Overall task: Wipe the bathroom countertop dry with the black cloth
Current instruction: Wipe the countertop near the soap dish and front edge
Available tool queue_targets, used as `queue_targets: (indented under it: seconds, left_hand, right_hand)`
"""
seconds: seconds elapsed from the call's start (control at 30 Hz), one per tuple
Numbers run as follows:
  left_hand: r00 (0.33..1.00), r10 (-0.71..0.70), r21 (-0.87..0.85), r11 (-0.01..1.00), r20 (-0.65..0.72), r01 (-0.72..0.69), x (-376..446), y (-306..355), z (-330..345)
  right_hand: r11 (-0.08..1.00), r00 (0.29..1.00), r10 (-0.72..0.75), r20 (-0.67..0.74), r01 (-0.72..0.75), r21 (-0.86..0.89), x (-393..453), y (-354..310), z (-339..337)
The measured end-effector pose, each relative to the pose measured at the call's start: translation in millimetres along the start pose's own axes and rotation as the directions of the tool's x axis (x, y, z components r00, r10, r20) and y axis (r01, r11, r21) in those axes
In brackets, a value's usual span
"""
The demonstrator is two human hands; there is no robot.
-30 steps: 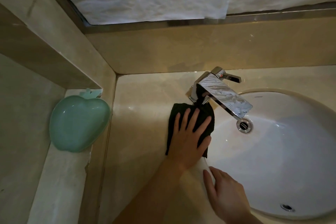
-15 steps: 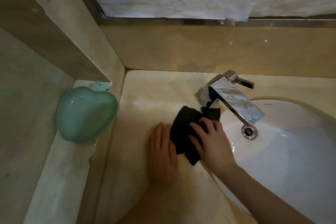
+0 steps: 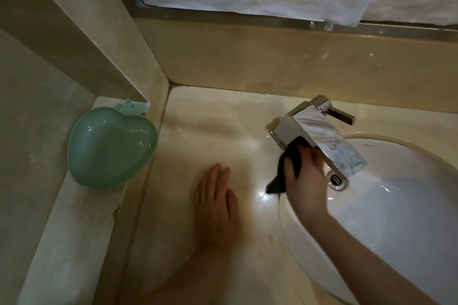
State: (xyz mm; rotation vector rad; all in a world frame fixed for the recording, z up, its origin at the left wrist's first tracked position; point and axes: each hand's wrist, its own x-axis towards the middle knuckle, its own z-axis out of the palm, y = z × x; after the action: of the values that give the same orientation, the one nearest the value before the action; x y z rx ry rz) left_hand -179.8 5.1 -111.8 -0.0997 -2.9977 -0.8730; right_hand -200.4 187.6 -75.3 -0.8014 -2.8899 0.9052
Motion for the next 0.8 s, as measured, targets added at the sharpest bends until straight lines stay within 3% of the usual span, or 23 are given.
queue_targets:
  seconds: [0.1, 0.17, 0.23, 0.3, 0.33, 0.4, 0.47, 0.53, 0.6, 0.7, 0.73, 0.8]
  left_hand:
    - [1.000, 0.020, 0.008, 1.000, -0.014, -0.020, -0.2, -0.1, -0.9]
    - [1.000, 0.009, 0.002, 1.000, -0.022, -0.009, 0.6, -0.4, -1.3]
    - [1.000, 0.003, -0.012, 1.000, -0.019, -0.004, 1.8, -0.4, -0.7]
    - [1.000, 0.000, -0.024, 1.000, -0.016, 0.000, 2.1, -0.7, -0.6]
    - [1.000, -0.001, -0.030, 1.000, -0.016, 0.001, 2.0, -0.6, -0.7]
    - [1.000, -0.003, -0.035, 0.999, -0.010, 0.002, 1.3, -1.0, -0.8]
    - [1.000, -0.010, -0.039, 0.999, -0.009, 0.010, 2.0, -0.9, -0.6]
    - [1.000, -0.009, -0.051, 0.999, -0.014, 0.008, 2.4, -0.4, -0.6]
    - [1.000, 0.006, -0.063, 0.998, -0.019, -0.007, 0.8, -0.6, -1.5]
    - [1.000, 0.003, -0.100, 0.995, -0.017, -0.005, 0.5, -0.5, -3.4]
    - [1.000, 0.009, -0.109, 0.994, -0.022, -0.011, 0.6, -0.1, -4.0]
    - [0.999, 0.020, -0.122, 0.992, -0.035, -0.024, 1.6, -0.1, -4.4]
  right_hand:
    - [0.963, 0.955, -0.266, 0.133, 0.269, -0.005, -35.4, -2.7, 1.7]
    - [0.948, 0.928, -0.316, 0.195, 0.314, 0.043, -34.8, 4.3, -10.6]
    - [0.986, 0.986, -0.146, 0.085, 0.137, 0.099, -14.8, 16.4, -25.3]
    - [0.973, 0.994, 0.090, -0.067, -0.074, 0.220, 12.5, 21.1, -39.3]
    - [0.947, 0.984, 0.170, -0.054, -0.148, 0.283, 23.6, 20.5, -41.3]
    - [0.953, 0.978, 0.199, 0.057, -0.206, 0.223, 30.4, 10.4, -31.9]
    - [0.989, 0.991, 0.127, 0.042, -0.130, 0.076, 19.7, -0.4, -13.9]
    - [0.998, 0.997, -0.060, 0.050, 0.059, 0.032, -9.1, -8.2, -1.3]
    - [0.963, 0.934, -0.267, 0.237, 0.266, 0.035, -44.3, -7.3, 5.9]
    - [0.910, 0.810, -0.397, 0.433, 0.409, 0.068, -58.1, -1.1, -14.3]
    - [0.914, 0.827, -0.392, 0.402, 0.399, 0.070, -50.5, 2.8, -21.8]
    - [0.949, 0.926, -0.315, 0.210, 0.312, 0.047, -23.6, 9.3, -30.1]
